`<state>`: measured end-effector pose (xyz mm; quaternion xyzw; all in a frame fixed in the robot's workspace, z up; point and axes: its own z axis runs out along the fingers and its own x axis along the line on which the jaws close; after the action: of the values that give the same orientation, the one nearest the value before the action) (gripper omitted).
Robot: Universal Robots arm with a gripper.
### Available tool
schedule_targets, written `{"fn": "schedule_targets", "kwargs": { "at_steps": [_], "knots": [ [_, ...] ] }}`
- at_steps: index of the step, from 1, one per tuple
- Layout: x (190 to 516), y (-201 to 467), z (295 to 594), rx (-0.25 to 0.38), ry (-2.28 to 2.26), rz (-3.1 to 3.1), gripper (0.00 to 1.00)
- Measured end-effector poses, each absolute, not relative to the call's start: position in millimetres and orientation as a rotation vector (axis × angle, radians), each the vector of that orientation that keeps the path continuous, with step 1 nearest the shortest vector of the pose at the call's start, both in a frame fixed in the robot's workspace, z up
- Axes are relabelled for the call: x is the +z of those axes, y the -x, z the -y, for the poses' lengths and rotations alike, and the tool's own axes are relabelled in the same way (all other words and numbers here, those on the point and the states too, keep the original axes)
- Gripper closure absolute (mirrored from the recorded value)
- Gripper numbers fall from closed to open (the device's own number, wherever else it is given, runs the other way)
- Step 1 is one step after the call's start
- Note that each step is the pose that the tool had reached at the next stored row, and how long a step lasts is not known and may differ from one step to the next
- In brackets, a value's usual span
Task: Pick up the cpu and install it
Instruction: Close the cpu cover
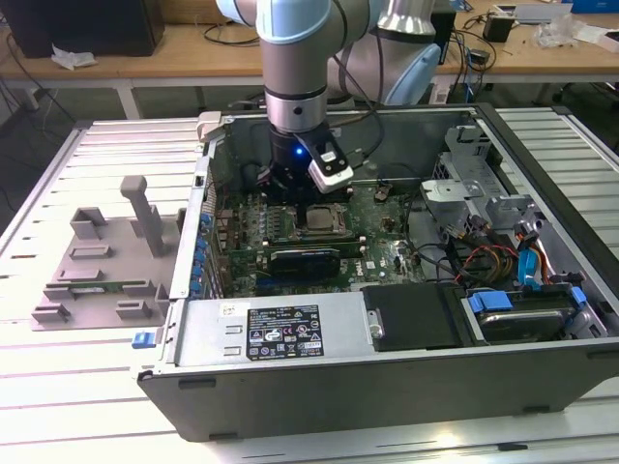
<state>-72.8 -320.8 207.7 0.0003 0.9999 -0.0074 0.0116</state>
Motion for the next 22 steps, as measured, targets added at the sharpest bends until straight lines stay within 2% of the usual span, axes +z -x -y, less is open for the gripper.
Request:
{"fn": "schedule_targets", "kwargs": {
  "at_steps": [16,22],
  "knots": [
    [203.7,73.7,320.7,-0.022,-0.001,-3.118,0.89],
    [217.7,73.8,320.8,-0.023,-0.001,-3.118,0.89]
  ]
}}
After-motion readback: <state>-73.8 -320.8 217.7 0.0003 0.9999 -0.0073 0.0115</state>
